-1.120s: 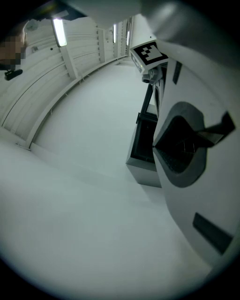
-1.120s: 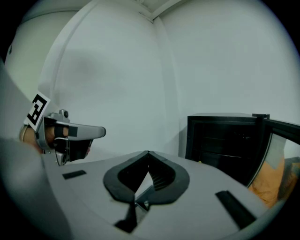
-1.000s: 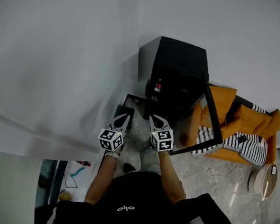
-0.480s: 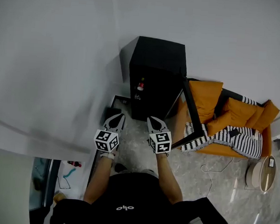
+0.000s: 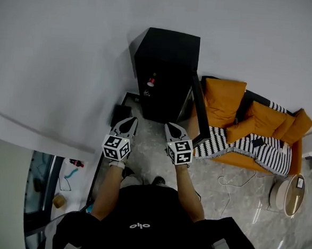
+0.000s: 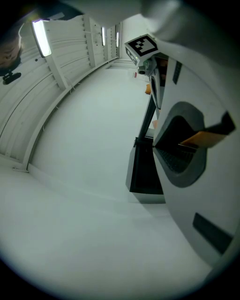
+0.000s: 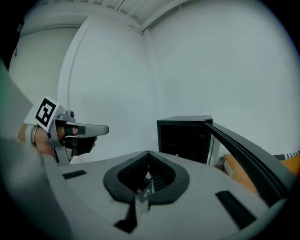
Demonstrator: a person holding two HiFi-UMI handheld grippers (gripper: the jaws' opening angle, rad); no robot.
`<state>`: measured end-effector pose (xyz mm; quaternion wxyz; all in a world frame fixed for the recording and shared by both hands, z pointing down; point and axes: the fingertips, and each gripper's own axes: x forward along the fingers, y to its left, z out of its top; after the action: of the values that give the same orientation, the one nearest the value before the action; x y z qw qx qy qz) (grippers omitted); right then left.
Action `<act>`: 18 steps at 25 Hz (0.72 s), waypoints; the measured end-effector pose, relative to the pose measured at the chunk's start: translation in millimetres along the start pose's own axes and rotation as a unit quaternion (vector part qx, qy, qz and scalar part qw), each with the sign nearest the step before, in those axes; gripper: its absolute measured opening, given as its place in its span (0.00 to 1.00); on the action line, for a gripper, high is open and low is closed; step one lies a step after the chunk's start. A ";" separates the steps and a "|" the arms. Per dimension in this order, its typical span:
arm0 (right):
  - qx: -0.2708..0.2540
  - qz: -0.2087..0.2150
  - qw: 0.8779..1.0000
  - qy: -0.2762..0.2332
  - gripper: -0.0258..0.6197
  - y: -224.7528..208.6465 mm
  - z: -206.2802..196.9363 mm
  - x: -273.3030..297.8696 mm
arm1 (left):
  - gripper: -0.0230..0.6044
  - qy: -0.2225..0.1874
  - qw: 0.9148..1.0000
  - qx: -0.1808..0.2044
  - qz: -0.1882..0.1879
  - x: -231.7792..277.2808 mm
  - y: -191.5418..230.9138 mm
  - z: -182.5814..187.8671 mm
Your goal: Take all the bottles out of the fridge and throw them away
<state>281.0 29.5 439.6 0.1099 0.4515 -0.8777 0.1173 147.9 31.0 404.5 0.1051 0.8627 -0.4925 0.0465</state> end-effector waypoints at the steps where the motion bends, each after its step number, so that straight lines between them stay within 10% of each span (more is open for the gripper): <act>1: -0.002 0.002 1.000 0.000 0.05 -2.6 -1.8 -4.3 | 0.05 0.000 1.000 0.001 0.002 1.7 -4.9 -0.5; 18: 0.020 0.005 1.000 -0.003 0.05 -32.7 -7.7 -26.1 | 0.05 0.020 1.000 0.019 0.000 47.0 -30.7 -4.9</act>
<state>323.2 33.5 442.6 0.0971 0.4498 -0.8777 0.1340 198.4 7.8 413.7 0.0987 0.8634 -0.4894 0.0725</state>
